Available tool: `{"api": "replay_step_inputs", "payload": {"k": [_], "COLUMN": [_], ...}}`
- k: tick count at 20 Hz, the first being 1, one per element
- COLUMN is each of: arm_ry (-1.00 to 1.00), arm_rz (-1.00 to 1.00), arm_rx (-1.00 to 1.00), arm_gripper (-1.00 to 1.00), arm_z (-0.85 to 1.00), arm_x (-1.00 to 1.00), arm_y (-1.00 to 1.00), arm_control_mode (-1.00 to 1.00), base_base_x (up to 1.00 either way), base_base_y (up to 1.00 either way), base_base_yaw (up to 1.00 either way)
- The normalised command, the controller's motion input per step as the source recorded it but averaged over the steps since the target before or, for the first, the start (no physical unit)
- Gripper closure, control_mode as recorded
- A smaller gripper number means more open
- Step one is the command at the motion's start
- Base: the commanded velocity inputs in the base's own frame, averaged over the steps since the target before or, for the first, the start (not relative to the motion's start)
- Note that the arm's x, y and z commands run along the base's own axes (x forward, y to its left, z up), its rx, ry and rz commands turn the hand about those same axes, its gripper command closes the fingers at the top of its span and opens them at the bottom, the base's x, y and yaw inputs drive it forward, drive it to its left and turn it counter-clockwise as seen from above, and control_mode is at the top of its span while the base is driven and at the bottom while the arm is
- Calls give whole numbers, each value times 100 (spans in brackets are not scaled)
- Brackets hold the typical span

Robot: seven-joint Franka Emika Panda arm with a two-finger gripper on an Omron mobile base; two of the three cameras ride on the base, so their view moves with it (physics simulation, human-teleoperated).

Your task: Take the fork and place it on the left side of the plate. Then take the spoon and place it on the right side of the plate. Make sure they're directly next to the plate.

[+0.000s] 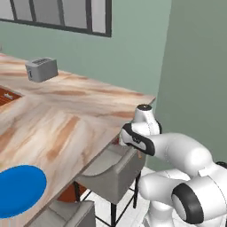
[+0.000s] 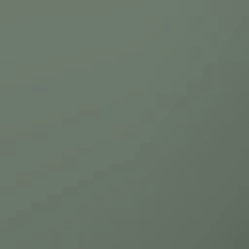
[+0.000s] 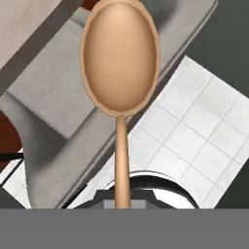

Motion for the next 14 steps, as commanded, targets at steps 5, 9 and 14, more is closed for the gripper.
{"api": "replay_step_inputs", "payload": {"k": [5, 9, 14], "arm_ry": [0, 0, 0], "arm_rz": [0, 0, 0], "arm_rx": [0, 0, 0], "arm_gripper": [100, 100, 100], "arm_z": [0, 0, 0], "arm_x": [0, 0, 0], "arm_y": [0, 0, 0], "arm_control_mode": [100, 100, 100], "base_base_x": [27, 27, 32], "base_base_y": [0, 4, 1], "base_base_yaw": [77, 72, 69]}}
